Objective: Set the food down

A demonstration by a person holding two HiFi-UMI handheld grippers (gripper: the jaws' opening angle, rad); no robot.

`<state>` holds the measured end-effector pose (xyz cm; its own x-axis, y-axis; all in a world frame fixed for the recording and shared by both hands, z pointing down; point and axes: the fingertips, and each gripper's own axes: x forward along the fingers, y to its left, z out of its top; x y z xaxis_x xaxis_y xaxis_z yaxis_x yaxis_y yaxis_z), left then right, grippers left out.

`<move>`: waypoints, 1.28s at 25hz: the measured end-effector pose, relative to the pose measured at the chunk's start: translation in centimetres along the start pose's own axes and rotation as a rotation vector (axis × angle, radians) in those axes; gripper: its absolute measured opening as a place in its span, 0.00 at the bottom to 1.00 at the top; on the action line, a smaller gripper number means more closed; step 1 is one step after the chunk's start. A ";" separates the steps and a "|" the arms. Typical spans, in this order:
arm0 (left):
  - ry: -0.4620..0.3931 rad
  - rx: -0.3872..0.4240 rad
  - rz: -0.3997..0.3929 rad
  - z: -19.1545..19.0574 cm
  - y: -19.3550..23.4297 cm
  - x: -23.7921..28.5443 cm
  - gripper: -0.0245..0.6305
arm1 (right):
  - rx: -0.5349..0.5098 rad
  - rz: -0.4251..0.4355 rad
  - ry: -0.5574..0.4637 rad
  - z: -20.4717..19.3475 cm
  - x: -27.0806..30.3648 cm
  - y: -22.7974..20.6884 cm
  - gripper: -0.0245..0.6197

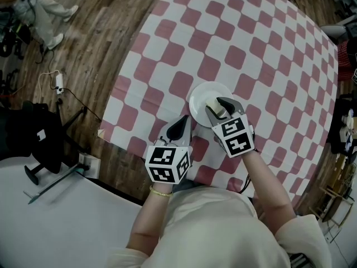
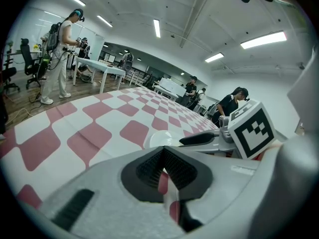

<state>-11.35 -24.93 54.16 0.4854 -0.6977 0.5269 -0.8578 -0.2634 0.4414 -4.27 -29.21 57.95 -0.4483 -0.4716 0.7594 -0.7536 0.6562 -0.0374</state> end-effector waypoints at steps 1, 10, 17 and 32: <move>-0.001 0.000 0.000 0.1 0.0 -0.1 0.04 | -0.001 -0.002 -0.001 0.0 -0.1 0.0 0.31; -0.012 0.011 -0.004 0.1 -0.7 -1.1 0.04 | 0.003 -0.040 -0.031 0.5 -1.5 0.2 0.28; -0.031 0.014 -0.005 0.1 -1.4 -2.2 0.04 | -0.012 -0.084 -0.069 1.1 -3.2 0.5 0.16; -0.055 0.034 -0.009 0.1 -3.1 -4.5 0.04 | 0.007 -0.108 -0.152 2.2 -6.7 1.7 0.05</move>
<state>-10.89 -21.00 50.31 0.4842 -0.7302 0.4820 -0.8589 -0.2918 0.4208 -3.61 -26.17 51.38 -0.4317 -0.6227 0.6526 -0.8043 0.5932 0.0341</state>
